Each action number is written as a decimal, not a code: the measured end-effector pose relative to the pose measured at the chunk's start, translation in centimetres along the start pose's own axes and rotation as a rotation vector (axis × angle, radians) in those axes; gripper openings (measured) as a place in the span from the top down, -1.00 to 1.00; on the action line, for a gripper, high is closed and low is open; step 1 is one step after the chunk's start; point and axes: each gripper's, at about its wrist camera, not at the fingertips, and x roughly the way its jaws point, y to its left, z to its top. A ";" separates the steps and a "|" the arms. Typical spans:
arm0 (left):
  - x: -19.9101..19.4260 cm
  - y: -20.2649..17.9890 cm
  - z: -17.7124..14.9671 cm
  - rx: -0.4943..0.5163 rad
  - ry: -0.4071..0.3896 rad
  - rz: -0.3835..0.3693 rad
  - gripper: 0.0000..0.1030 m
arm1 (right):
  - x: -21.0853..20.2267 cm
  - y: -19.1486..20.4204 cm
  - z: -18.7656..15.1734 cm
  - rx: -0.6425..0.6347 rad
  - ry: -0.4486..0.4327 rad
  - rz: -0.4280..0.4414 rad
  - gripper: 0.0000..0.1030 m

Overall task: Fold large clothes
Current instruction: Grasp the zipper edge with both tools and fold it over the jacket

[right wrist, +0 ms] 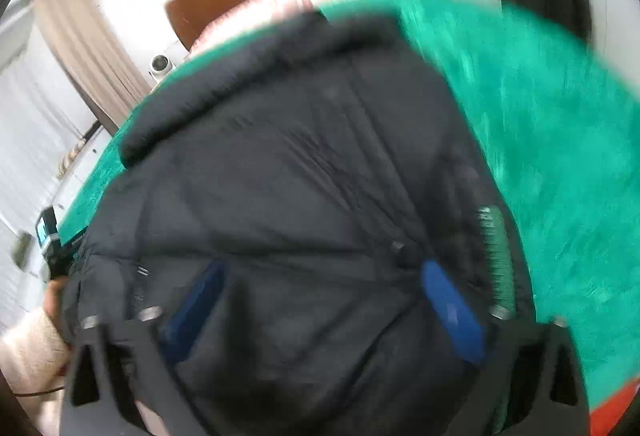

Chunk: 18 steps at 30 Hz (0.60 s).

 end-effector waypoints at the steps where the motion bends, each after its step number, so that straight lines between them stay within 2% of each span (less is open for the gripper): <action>1: 0.0 0.0 0.0 0.000 0.000 0.000 -0.99 | -0.4 -0.1 0.2 -0.003 -0.015 -0.003 -0.71; 3: 0.1 0.0 0.1 0.001 0.001 0.001 -0.99 | -2.0 1.0 0.8 -0.027 -0.037 -0.029 -0.72; 7: 0.0 0.0 0.0 0.000 -0.001 0.000 -0.99 | -5.0 1.5 2.4 -0.038 -0.151 0.013 -0.80; 9: 0.0 0.0 -0.1 0.000 0.000 0.001 -0.99 | -4.1 0.8 2.3 -0.020 -0.130 -0.035 -0.84; 10: 0.0 0.0 0.0 0.000 0.000 0.000 -0.99 | -2.5 -0.4 2.1 0.006 -0.068 -0.079 -0.85; 12: 0.1 -0.1 0.0 0.000 0.002 0.000 -0.99 | -0.6 -1.6 1.6 0.026 0.008 -0.092 -0.82; 15: 0.4 0.0 0.3 -0.001 0.022 -0.009 -0.99 | -2.4 -0.8 1.9 0.003 -0.039 -0.083 -0.82; 18: 0.4 0.3 1.1 0.012 0.079 -0.041 -0.98 | -4.6 -1.3 2.6 -0.003 -0.083 -0.088 -0.82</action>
